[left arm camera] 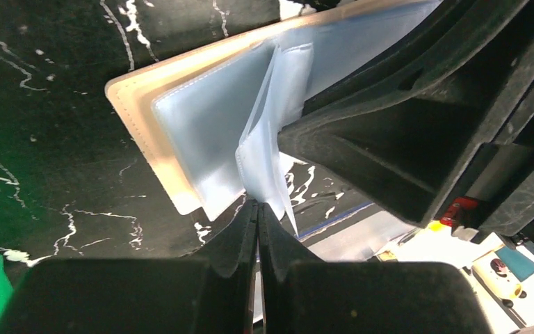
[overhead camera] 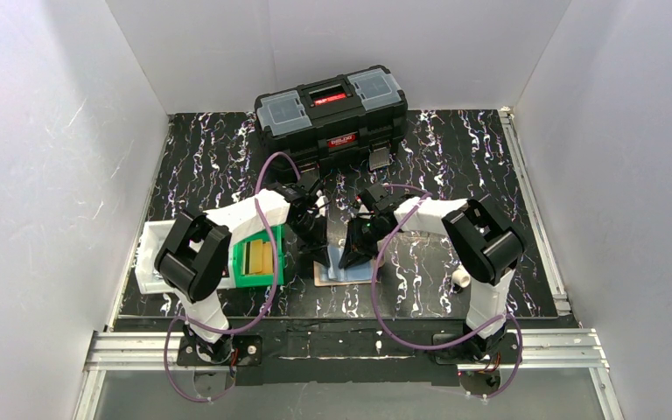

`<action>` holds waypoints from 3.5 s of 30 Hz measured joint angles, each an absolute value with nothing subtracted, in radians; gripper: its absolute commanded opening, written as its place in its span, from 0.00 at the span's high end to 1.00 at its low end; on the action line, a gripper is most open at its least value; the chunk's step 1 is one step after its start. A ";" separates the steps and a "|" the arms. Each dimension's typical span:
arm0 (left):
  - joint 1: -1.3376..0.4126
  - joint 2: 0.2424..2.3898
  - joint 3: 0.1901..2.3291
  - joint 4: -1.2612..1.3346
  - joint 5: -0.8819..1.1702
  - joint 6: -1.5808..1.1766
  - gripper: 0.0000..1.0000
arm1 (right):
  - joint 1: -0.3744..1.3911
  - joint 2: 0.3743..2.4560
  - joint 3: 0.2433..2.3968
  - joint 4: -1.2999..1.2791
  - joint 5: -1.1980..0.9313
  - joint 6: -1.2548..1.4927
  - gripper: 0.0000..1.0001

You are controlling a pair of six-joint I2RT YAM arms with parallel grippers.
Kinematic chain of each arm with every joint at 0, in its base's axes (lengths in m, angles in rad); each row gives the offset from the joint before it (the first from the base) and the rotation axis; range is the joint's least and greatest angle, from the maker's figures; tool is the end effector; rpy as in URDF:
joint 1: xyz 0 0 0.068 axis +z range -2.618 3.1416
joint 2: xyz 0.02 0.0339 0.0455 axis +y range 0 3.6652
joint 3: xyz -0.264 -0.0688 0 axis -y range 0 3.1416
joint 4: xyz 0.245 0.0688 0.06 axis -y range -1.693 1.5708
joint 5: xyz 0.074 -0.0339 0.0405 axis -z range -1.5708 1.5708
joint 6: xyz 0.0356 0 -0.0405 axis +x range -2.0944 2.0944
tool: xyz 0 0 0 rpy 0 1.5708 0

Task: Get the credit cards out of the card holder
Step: Remove the credit card from the card holder.

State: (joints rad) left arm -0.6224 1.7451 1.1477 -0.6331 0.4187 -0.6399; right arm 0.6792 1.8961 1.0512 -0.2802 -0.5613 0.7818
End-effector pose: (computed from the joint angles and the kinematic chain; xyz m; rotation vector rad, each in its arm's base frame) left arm 0.2659 -0.2086 0.1849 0.0834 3.0049 -0.8198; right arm 0.2657 0.2389 0.1263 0.0405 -2.9093 -1.0624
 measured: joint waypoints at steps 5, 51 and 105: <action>-0.631 1.743 1.162 -0.624 0.426 -0.655 1.00 | 0.685 1.843 1.051 -0.315 -0.518 0.781 0.52; -0.321 1.598 1.226 -0.766 0.308 -0.612 0.72 | 0.993 2.021 1.512 -0.822 0.182 0.700 0.28; -0.522 1.647 1.168 -0.703 0.359 -0.614 0.75 | 0.756 1.910 1.181 -0.437 -0.369 0.693 0.99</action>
State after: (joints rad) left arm -0.5217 1.6474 1.1683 -0.7033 0.3588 -0.6140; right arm 0.7559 1.9102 1.1812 -0.4374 -0.3687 0.6930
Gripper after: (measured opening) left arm 0.258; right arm 0.029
